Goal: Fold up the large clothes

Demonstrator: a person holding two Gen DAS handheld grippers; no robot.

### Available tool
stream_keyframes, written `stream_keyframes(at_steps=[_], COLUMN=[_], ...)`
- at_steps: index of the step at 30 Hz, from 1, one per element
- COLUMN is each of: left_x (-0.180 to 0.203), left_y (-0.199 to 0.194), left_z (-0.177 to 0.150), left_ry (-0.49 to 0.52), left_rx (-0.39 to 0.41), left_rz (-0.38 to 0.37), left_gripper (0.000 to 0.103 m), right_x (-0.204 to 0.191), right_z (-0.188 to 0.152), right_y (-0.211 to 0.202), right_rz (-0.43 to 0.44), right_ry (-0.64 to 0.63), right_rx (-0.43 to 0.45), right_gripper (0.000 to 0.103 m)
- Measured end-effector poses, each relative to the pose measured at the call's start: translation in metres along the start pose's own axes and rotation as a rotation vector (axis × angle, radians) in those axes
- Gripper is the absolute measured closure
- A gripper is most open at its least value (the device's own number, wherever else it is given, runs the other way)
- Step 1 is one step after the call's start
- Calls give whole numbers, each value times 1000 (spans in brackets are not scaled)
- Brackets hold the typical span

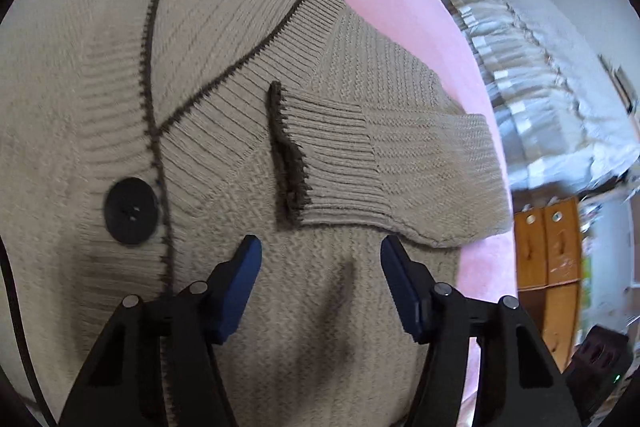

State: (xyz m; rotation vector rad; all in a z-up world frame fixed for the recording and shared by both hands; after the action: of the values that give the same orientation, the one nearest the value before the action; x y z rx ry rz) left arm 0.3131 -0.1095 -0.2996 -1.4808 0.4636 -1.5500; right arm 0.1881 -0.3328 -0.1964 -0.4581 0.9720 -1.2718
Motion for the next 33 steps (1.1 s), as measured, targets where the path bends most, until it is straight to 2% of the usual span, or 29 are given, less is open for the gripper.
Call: stream_keyframes(at_steps=[6,7,8,9,12,15,18,20,23,26,29,33], left_x=[4,6,9,14,21,47,84,107,117,105,66,-9], left_y=[23,25,28,33,36,18,-30,-70,-110,-128,-118,-87], left_z=[12,17,21,27,42,63,91,111,136,158,175,184], left_ry=[-59,-59,-54,-51,-62,20,172,274,344,368,350,259], left_rx=[24,30,33,23,32,72,182,293,392,444,421,347], left_rz=[-40,-41,-41,-41,-9,37,51,80,117,179,249,358], left_gripper=[46,59,83,94,96,97,97,97,97,97,97,97], right_x=[-5,-5,-4,-4,-2,7,21,29,40,45,45,42], right_z=[0,-1,-1,-2,-1,2,8,13,24,43,58,70], right_y=[-4,-4,-4,-4,-2,2,5,14,31,45,58,76], right_rz=[6,9,7,1,-18,-47,-97,-125,-140,-150,-177,-208], right_ry=[-27,-25,-29,-37,-53,-41,-28,-17,7,33,30,7], right_rx=[25,20,16,14,12,4,8,-2,-20,-15,2,-7], right_gripper=[61,61,61,61,61,61,61,61,61,61,61,61])
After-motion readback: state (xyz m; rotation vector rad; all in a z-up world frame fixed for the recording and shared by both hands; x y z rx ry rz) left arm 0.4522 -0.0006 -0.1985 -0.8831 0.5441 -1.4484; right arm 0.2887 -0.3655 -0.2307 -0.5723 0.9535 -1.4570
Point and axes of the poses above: each gripper's, at about its wrist camera, not at the fingertips, and y roughly the way its jaws point, x to its right, z to its top, the point moved 8 cm from there along y, roughly the way its jaws point, and after that the axes turned 4 degrees about -y, right-handed, at the moved point
